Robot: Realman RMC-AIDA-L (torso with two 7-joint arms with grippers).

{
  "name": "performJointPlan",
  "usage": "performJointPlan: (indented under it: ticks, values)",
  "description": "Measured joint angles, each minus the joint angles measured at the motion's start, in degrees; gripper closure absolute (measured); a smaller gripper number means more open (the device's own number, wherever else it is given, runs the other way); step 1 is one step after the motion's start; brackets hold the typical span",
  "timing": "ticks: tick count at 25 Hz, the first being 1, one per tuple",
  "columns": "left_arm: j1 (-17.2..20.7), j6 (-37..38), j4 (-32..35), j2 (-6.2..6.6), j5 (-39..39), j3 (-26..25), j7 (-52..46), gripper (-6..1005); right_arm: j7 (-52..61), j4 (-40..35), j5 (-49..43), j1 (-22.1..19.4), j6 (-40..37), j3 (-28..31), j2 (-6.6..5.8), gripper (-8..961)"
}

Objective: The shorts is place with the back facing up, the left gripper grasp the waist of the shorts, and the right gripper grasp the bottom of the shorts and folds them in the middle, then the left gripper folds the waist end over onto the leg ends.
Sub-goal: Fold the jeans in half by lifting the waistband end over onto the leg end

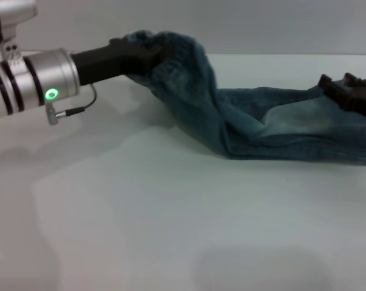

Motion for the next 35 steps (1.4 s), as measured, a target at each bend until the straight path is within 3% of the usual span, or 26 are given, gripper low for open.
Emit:
performJointPlan:
  ticks: [16, 35]
  values:
    - [-5.77, 5.21, 4.43, -0.17, -0.25, 0.56, -3.1, 967, -6.75, 12.51, -0.43, 7.48, 1.91, -0.07, 0.31, 330]
    - [-7.06, 6.4, 7.52, -0.15, -0.65, 2.02, -4.81, 966, -4.83, 22.62, -6.01, 18.04, 1.16, -0.88, 0.59, 331]
